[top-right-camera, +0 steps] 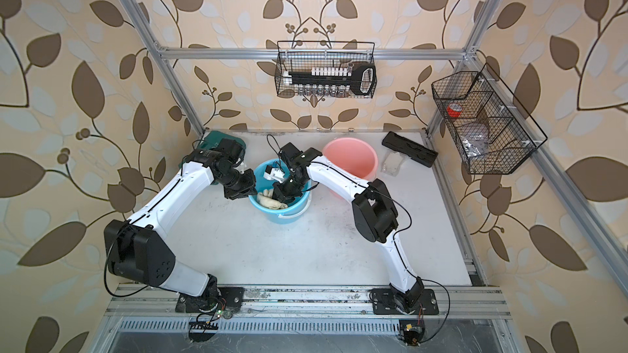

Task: Wipe the inside of the bucket with a cloth
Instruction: Wipe the dirt from the inside of the bucket.

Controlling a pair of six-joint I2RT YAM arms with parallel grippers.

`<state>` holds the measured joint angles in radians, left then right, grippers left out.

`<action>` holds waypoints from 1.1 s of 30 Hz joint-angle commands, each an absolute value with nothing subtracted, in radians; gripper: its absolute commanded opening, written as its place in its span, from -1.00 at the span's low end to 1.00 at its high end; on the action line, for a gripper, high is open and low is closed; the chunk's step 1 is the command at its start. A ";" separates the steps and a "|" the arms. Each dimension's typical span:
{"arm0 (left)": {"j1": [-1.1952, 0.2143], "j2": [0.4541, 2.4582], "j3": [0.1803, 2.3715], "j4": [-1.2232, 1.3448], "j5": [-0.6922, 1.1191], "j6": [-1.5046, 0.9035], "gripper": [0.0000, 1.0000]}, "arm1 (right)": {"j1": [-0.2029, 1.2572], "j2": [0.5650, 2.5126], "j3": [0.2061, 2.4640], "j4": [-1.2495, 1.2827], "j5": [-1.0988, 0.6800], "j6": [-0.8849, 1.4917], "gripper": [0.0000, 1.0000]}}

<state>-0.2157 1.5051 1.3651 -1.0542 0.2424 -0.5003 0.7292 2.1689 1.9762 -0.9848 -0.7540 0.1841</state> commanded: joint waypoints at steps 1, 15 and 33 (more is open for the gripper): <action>-0.213 1.518 1.405 -1.037 0.164 -0.476 -1.00 | 0.720 2.098 1.999 -1.038 -0.703 0.132 -1.00; -0.212 1.531 1.414 -1.037 0.181 -0.465 -1.00 | 0.865 2.336 2.272 -1.296 0.332 0.066 -1.00; -0.212 1.523 1.394 -1.024 0.160 -0.455 -1.00 | 0.790 2.606 2.436 -1.492 0.289 0.134 -1.00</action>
<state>-0.2245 1.5333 1.3846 -0.9932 0.2413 -0.4877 0.8261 2.5488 2.4340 -1.3685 0.3382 0.1028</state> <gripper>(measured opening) 0.117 0.050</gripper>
